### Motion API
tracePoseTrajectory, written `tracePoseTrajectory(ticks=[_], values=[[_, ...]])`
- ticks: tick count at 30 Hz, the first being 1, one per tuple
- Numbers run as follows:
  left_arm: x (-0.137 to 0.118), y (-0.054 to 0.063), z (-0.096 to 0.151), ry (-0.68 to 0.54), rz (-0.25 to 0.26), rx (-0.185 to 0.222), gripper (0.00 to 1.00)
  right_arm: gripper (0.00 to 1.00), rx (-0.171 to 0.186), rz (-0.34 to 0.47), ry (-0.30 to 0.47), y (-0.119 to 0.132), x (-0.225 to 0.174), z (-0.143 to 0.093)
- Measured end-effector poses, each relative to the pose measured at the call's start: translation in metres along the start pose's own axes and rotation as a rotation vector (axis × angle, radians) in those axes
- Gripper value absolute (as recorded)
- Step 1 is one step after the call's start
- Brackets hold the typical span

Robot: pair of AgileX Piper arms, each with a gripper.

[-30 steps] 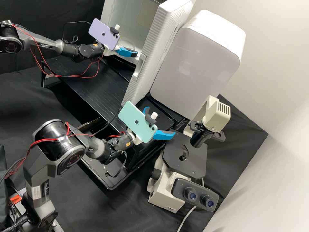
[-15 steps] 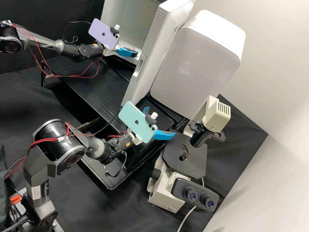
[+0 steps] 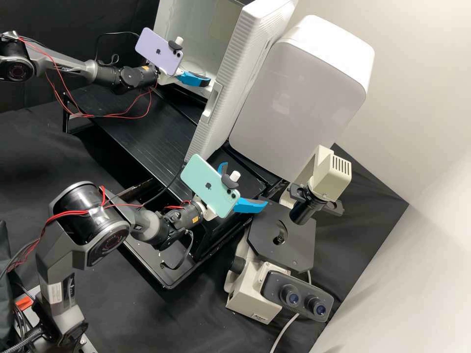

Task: Take the petri dish out of the incubator

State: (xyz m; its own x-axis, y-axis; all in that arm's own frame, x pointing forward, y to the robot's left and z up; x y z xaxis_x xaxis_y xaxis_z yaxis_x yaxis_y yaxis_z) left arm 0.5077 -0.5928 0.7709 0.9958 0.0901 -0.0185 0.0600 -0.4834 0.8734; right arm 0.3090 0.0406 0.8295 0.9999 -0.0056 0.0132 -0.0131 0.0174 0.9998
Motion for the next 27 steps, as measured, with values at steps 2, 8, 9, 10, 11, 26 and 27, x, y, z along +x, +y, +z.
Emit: tracePoseTrajectory(ticks=[2,8,9,10,11,26,27], values=[[0.0011,-0.001,0.0001,0.007,0.003,0.001,0.0,1.0,0.0,0.0,0.0,0.0,0.0,0.0],[0.0016,-0.0011,-0.0003,0.015,0.003,0.003,0.0,1.0,0.0,0.0,0.0,0.0,0.0,0.0],[0.0017,-0.0005,-0.0002,0.016,0.004,-0.002,0.0,1.0,0.0,0.0,0.0,0.0,0.0,0.0],[0.0018,0.0005,0.0,0.018,0.004,-0.01,0.0,1.0,0.0,0.0,0.0,0.0,0.0,0.0],[0.0018,0.0003,-0.0002,0.019,0.003,-0.007,0.0,1.0,0.0,0.0,0.0,0.0,0.0,0.0],[0.0034,-0.0021,-0.0005,0.023,0.0,-0.006,0.0,1.0,0.0,0.0,0.0,0.0,0.0,0.0],[0.0034,-0.0021,-0.0005,0.023,0.0,-0.006,0.0,1.0,0.0,0.0,0.0,0.0,0.0,0.0]])
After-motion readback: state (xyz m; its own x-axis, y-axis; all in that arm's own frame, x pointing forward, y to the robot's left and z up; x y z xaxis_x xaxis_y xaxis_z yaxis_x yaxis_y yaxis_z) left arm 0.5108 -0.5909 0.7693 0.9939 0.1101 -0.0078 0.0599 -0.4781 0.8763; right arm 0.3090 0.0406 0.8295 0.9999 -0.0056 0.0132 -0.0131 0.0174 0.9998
